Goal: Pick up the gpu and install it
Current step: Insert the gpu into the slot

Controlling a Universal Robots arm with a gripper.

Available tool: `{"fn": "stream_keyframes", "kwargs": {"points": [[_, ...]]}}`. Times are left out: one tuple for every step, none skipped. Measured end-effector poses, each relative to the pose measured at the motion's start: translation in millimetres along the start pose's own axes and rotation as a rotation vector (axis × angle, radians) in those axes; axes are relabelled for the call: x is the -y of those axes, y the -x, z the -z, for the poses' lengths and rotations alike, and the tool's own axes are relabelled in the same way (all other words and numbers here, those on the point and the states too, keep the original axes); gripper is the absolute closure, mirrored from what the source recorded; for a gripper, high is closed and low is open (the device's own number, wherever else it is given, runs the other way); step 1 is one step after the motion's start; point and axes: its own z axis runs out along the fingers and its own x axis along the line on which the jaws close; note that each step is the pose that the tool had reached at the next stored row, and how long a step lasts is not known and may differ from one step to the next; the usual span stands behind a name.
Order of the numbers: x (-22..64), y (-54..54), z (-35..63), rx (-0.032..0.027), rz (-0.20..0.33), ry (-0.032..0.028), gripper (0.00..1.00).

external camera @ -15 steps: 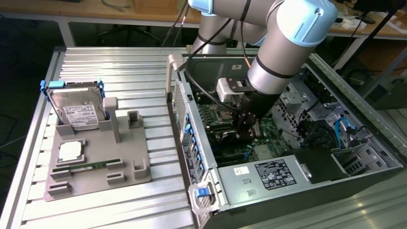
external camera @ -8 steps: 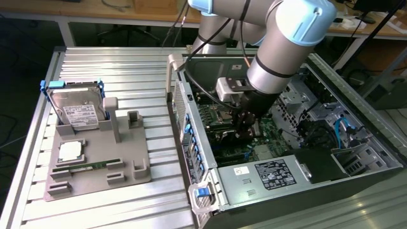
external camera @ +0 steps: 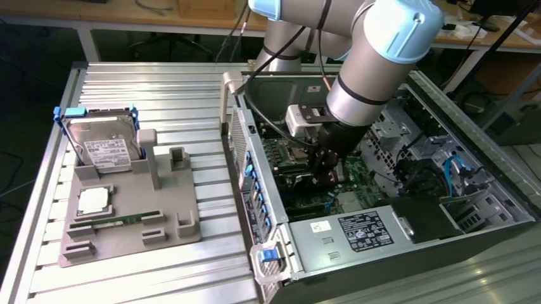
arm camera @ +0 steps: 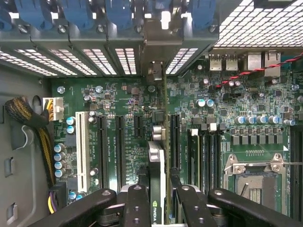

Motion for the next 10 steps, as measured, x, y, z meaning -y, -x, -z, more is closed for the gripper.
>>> {"fn": "stream_keyframes", "kwargs": {"points": [[0.0, 0.0, -0.1, 0.0001, 0.0, 0.0, 0.73], [0.0, 0.0, -0.2, 0.0004, 0.0, -0.0002, 0.73], [0.0, 0.1, -0.2, 0.0004, 0.0, -0.0002, 0.73], [0.0, 0.0, -0.2, 0.0004, 0.0, -0.0002, 0.73], [0.0, 0.1, -0.2, 0.0004, 0.0, -0.0002, 0.73], [0.0, 0.1, -0.2, 0.0005, 0.0, -0.0002, 0.73], [0.0, 0.0, -0.2, 0.0004, 0.0, -0.0002, 0.73], [0.0, 0.0, -0.2, 0.0005, 0.0, -0.0002, 0.73], [0.0, 0.1, -0.2, 0.0005, 0.0, -0.0002, 0.73], [0.0, 0.1, -0.2, 0.0005, 0.0, -0.0002, 0.73]]}}
